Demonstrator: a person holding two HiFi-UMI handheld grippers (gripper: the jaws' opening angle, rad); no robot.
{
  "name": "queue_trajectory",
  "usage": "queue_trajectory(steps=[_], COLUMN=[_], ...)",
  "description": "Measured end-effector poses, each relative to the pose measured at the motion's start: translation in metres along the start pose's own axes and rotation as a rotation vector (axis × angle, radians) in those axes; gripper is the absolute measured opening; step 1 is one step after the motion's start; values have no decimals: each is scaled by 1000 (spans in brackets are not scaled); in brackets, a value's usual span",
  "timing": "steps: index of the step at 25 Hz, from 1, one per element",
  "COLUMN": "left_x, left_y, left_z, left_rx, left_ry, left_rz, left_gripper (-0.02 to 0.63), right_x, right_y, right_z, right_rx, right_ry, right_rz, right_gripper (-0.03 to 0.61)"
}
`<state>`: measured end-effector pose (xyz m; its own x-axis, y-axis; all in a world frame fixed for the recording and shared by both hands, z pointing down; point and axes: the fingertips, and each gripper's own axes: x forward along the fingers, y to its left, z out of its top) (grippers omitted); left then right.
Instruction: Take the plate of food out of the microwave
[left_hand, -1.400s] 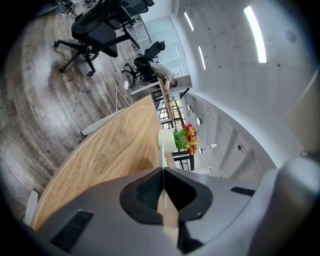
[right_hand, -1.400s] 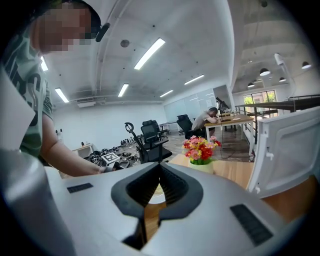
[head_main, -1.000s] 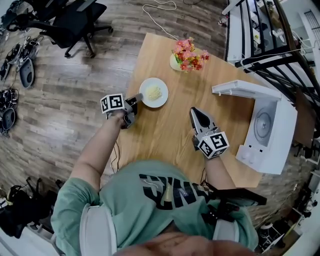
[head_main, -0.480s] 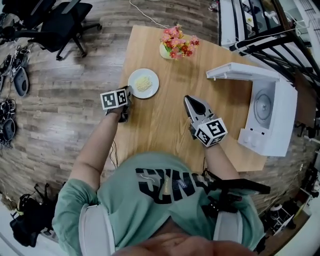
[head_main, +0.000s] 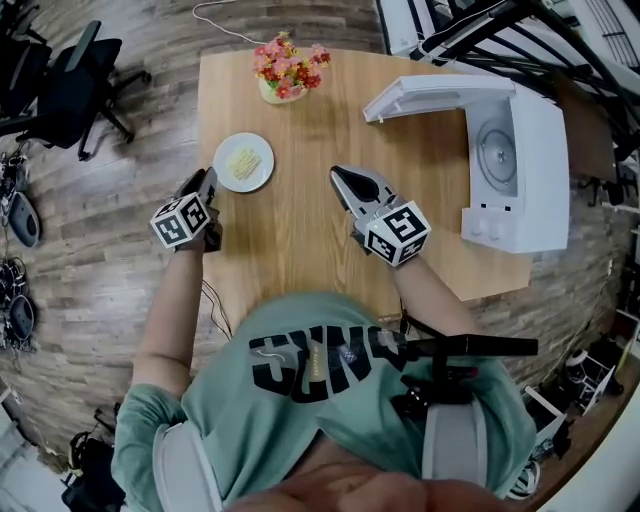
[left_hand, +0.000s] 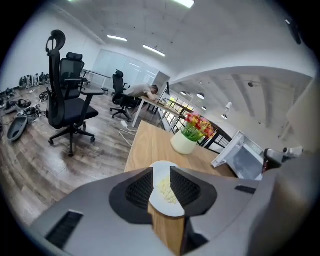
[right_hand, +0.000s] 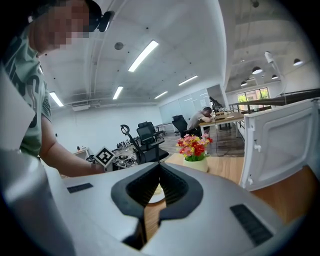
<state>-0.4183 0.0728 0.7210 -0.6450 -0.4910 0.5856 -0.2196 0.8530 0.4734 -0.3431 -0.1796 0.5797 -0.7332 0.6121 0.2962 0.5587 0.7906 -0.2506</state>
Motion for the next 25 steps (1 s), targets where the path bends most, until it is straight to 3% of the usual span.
queue_trajectory(steps=[9, 13, 17, 25], left_x=[-69, -100, -132, -161], left_y=[-58, -110, -163, -251], left_z=[35, 33, 20, 0], left_rx=[78, 129, 221, 349], left_ry=[-138, -171, -176, -128], left_rz=[-211, -397, -549, -796], left_gripper=[87, 86, 5, 5], right_x=[-37, -70, -119, -215], right_y=[10, 23, 36, 44], right_z=[19, 26, 34, 24], right_rx=[-8, -8, -10, 19], right_ry=[-45, -88, -143, -220], right_rz=[-76, -127, -201, -385], right_gripper=[6, 6, 6, 6])
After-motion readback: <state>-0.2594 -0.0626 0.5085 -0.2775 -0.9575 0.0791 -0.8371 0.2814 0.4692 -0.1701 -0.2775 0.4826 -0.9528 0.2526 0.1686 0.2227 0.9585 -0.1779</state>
